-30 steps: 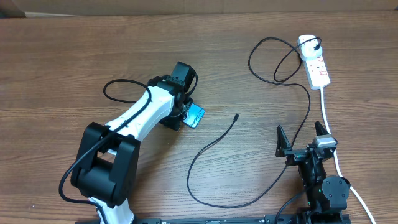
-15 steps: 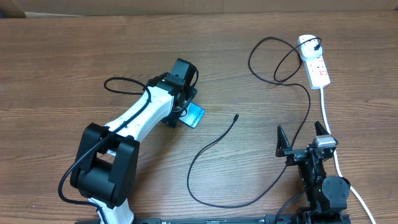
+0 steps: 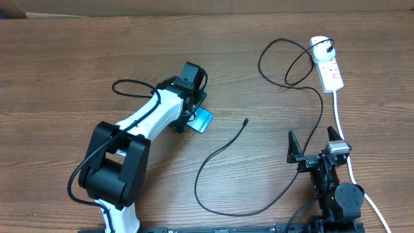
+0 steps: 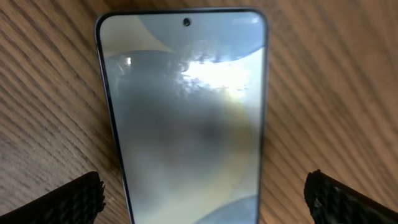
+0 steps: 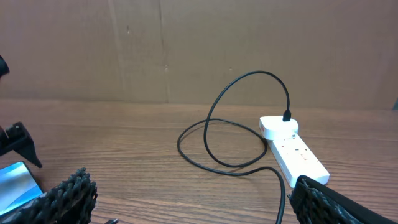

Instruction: Plug charger to phone and switch on socket

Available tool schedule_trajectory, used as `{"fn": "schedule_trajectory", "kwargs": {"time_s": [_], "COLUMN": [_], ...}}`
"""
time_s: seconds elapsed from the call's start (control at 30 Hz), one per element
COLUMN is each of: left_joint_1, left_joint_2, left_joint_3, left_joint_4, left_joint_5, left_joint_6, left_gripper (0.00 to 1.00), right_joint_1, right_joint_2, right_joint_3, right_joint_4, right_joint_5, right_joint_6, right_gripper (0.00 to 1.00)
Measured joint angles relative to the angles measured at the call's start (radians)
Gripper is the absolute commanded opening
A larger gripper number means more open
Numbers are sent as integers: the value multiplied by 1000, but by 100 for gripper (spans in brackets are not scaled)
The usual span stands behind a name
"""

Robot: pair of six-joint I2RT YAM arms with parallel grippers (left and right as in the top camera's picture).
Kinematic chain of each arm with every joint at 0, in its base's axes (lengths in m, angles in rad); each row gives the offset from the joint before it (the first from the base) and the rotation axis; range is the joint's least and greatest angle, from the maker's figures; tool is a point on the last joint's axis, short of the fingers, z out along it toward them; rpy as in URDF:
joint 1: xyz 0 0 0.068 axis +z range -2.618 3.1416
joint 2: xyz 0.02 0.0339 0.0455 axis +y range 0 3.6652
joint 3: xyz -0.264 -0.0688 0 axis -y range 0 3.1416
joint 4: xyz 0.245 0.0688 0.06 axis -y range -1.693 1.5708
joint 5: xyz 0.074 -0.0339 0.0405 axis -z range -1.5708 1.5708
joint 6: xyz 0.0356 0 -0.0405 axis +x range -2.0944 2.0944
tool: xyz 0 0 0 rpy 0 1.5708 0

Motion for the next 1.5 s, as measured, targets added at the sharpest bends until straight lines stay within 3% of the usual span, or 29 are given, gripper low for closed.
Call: {"fn": "schedule_trajectory", "kwargs": {"time_s": [0.1, 0.53, 0.67, 0.9, 0.97, 1.07, 1.17, 1.3, 1.5], "left_joint_1": [0, 11, 11, 14, 18, 24, 24, 21, -10], "left_joint_2": [13, 14, 14, 14, 14, 14, 10, 3, 3], "left_joint_3": [0, 0, 0, 13, 29, 65, 104, 132, 140], "left_joint_4": [-7, 40, 56, -67, -99, -121, -110, 25, 116], "left_joint_5": [0, -59, -33, 0, 5, 6, 11, 28, 24], "left_joint_6": [2, 38, 53, 61, 63, 67, 78, 73, 79], "left_gripper": [93, 96, 87, 85, 77, 53, 42, 17, 6], "right_joint_1": [0, 0, 0, 0, 0, 0, 0, 0, 0], "right_joint_2": [0, 0, 0, 0, 0, 0, 0, 0, 0], "right_joint_3": [0, 0, 0, 0, 0, 0, 0, 0, 0], "right_joint_4": [0, -1, 0, 0, -1, -1, -1, 0, 0], "right_joint_5": [0, 0, 0, 0, 0, 0, 0, 0, 0], "right_joint_6": [0, 0, 0, 0, 0, 0, 0, 0, 1], "right_gripper": [100, 100, 100, 100, 100, 100, 100, 100, 100]}}
